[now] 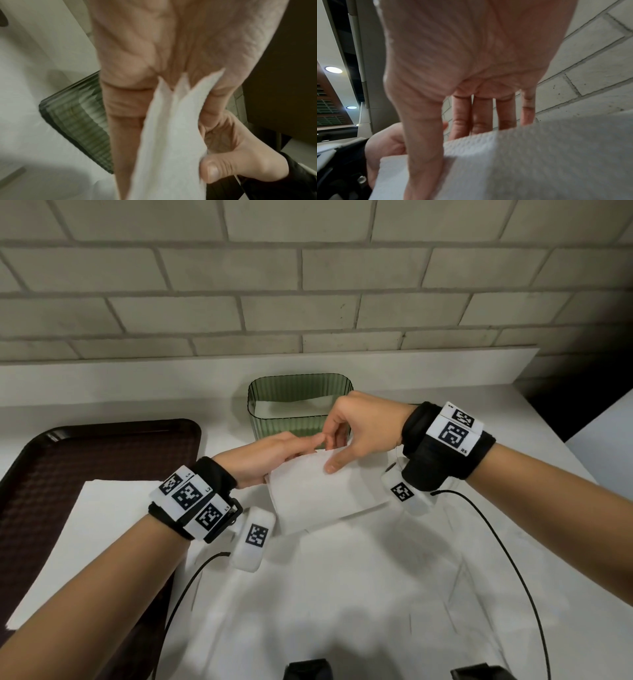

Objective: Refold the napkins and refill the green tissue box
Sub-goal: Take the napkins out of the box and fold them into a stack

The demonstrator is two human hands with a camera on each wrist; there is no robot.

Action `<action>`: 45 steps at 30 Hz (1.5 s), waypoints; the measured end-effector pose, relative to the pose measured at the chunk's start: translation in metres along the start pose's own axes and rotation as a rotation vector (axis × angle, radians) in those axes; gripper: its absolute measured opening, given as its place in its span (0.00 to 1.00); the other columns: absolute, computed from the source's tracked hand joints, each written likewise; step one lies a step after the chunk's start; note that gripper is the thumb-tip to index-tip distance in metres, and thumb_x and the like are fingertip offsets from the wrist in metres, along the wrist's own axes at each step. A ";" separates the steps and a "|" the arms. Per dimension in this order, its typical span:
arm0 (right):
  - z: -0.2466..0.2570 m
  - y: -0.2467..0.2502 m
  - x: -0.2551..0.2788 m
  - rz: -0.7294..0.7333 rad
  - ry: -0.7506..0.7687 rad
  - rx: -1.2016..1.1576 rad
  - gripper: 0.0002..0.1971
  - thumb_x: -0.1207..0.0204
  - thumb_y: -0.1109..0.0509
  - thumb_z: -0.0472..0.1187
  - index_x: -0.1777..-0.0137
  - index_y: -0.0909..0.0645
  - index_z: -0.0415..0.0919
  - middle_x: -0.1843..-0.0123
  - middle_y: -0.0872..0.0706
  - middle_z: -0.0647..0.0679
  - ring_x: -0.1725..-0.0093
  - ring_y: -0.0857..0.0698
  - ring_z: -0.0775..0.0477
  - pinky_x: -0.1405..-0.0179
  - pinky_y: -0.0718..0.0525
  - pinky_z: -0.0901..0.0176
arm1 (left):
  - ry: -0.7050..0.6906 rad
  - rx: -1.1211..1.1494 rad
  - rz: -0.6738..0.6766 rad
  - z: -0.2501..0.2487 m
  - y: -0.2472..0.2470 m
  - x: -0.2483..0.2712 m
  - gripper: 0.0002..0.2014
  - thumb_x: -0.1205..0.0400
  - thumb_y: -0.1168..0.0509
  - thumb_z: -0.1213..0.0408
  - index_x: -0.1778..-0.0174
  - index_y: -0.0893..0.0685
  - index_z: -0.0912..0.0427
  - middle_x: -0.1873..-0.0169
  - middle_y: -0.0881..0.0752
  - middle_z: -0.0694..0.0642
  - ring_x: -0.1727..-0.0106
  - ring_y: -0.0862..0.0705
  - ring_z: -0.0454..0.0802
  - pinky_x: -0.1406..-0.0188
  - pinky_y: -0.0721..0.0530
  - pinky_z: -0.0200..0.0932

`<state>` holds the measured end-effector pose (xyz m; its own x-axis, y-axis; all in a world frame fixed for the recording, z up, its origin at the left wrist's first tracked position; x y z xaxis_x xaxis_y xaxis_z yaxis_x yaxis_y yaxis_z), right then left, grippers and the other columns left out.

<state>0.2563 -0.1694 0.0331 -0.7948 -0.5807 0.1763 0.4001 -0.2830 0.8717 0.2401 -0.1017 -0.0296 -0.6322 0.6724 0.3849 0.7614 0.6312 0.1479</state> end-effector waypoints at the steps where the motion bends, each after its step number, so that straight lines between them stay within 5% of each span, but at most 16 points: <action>1: 0.000 0.001 0.000 0.001 -0.004 -0.011 0.13 0.38 0.15 0.51 0.65 0.12 0.43 0.68 0.10 0.50 0.66 0.13 0.51 0.58 0.14 0.56 | -0.016 -0.049 0.018 -0.001 -0.001 0.001 0.31 0.22 0.33 0.43 0.61 0.19 0.77 0.71 0.25 0.63 0.71 0.32 0.58 0.72 0.38 0.45; 3: -0.001 0.000 -0.001 0.012 -0.007 -0.072 0.14 0.38 0.15 0.50 0.63 0.14 0.42 0.70 0.10 0.48 0.72 0.15 0.53 0.64 0.17 0.63 | -0.054 -0.180 0.024 -0.006 -0.001 0.005 0.25 0.25 0.26 0.53 0.55 0.15 0.77 0.67 0.17 0.67 0.68 0.23 0.58 0.67 0.30 0.44; 6: -0.004 -0.004 0.001 0.022 -0.046 -0.162 0.21 0.39 0.14 0.49 0.51 0.18 0.44 0.70 0.10 0.49 0.75 0.20 0.58 0.70 0.24 0.71 | -0.092 -0.273 -0.031 -0.013 0.007 0.007 0.13 0.27 0.22 0.65 0.57 0.12 0.72 0.72 0.13 0.54 0.73 0.19 0.47 0.71 0.26 0.37; 9: -0.010 -0.011 0.005 0.063 -0.076 -0.198 0.18 0.36 0.15 0.45 0.50 0.14 0.39 0.65 0.09 0.46 0.71 0.17 0.57 0.70 0.22 0.68 | -0.141 -0.279 -0.138 -0.024 0.021 0.012 0.17 0.29 0.22 0.61 0.56 0.12 0.73 0.69 0.13 0.58 0.72 0.18 0.49 0.71 0.24 0.40; 12: -0.022 0.004 0.014 -0.005 -0.105 -0.375 0.10 0.31 0.18 0.39 0.57 0.12 0.33 0.63 0.08 0.48 0.69 0.13 0.57 0.69 0.17 0.66 | -0.261 -0.162 -0.452 -0.040 0.057 0.028 0.18 0.21 0.27 0.56 0.53 0.14 0.72 0.62 0.12 0.62 0.65 0.17 0.55 0.65 0.23 0.46; 15: -0.042 0.034 0.031 -0.239 -0.108 -0.739 0.05 0.28 0.24 0.33 0.54 0.14 0.39 0.63 0.08 0.54 0.65 0.10 0.58 0.66 0.14 0.67 | -0.401 0.125 -0.981 -0.040 0.104 0.071 0.10 0.15 0.36 0.55 0.57 0.19 0.57 0.65 0.16 0.52 0.66 0.19 0.42 0.63 0.25 0.36; 16: -0.050 0.041 0.037 -0.318 -0.096 -0.884 0.07 0.29 0.25 0.34 0.52 0.15 0.40 0.60 0.07 0.53 0.62 0.10 0.56 0.62 0.13 0.65 | -0.440 0.213 -1.058 -0.038 0.107 0.081 0.09 0.14 0.37 0.55 0.58 0.21 0.53 0.66 0.18 0.50 0.66 0.20 0.41 0.64 0.25 0.33; 19: -0.061 0.049 0.047 -0.446 -0.050 -1.172 0.18 0.37 0.24 0.42 0.46 0.16 0.38 0.51 0.07 0.50 0.52 0.09 0.52 0.54 0.12 0.61 | -0.493 0.324 -0.943 -0.040 0.084 0.078 0.10 0.14 0.37 0.56 0.57 0.20 0.57 0.65 0.17 0.55 0.62 0.18 0.46 0.62 0.22 0.37; 22: -0.062 0.043 0.048 -0.501 -0.054 -1.237 0.25 0.40 0.24 0.45 0.42 0.17 0.37 0.47 0.08 0.48 0.47 0.10 0.50 0.51 0.13 0.59 | -0.392 0.412 -0.667 -0.044 0.045 0.055 0.22 0.18 0.36 0.50 0.42 0.18 0.67 0.52 0.12 0.65 0.53 0.12 0.57 0.52 0.13 0.49; 27: -0.060 0.026 0.043 -0.546 -0.102 -1.232 0.18 0.25 0.29 0.35 0.35 0.20 0.34 0.39 0.11 0.41 0.43 0.11 0.44 0.45 0.12 0.52 | -0.284 0.485 -0.321 -0.051 -0.001 0.028 0.28 0.21 0.37 0.47 0.29 0.22 0.59 0.38 0.13 0.59 0.45 0.11 0.58 0.44 0.12 0.52; 33: -0.053 0.015 0.040 -0.556 -0.124 -1.120 0.18 0.24 0.27 0.35 0.34 0.20 0.34 0.39 0.11 0.41 0.42 0.11 0.43 0.42 0.13 0.50 | -0.286 0.443 -0.313 -0.042 -0.005 0.021 0.19 0.13 0.41 0.59 0.25 0.26 0.52 0.35 0.15 0.56 0.41 0.13 0.54 0.56 0.11 0.51; 37: -0.043 0.012 0.036 -0.569 -0.113 -0.999 0.18 0.23 0.26 0.36 0.34 0.21 0.35 0.40 0.11 0.42 0.44 0.11 0.45 0.46 0.12 0.53 | -0.280 0.439 -0.316 -0.036 -0.005 0.019 0.18 0.12 0.43 0.61 0.24 0.27 0.52 0.33 0.16 0.54 0.34 0.15 0.54 0.42 0.14 0.62; 42: -0.040 0.003 0.025 -0.534 -0.115 -0.782 0.27 0.25 0.25 0.47 0.29 0.27 0.40 0.35 0.15 0.47 0.38 0.14 0.49 0.37 0.15 0.48 | -0.276 0.430 -0.291 -0.031 -0.004 0.019 0.17 0.12 0.43 0.64 0.26 0.24 0.56 0.35 0.14 0.55 0.36 0.14 0.54 0.42 0.13 0.56; 45: -0.046 0.023 0.031 -0.604 -0.153 -0.564 0.37 0.30 0.21 0.52 0.26 0.35 0.44 0.32 0.23 0.47 0.41 0.20 0.60 0.46 0.18 0.70 | -0.229 0.401 -0.242 -0.020 -0.001 0.018 0.15 0.13 0.42 0.69 0.32 0.20 0.61 0.39 0.12 0.56 0.41 0.12 0.53 0.48 0.11 0.47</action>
<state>0.2621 -0.2294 0.0374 -0.9825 -0.1082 -0.1518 0.0215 -0.8747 0.4842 0.2314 -0.0979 -0.0047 -0.8325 0.5280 0.1675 0.5033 0.8473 -0.1696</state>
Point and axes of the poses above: each hand's wrist, its own x-axis away from the middle knuckle, its own y-axis out of the back of the hand, z = x × y, the point moved 10 cm from there along -x, towards the middle knuckle
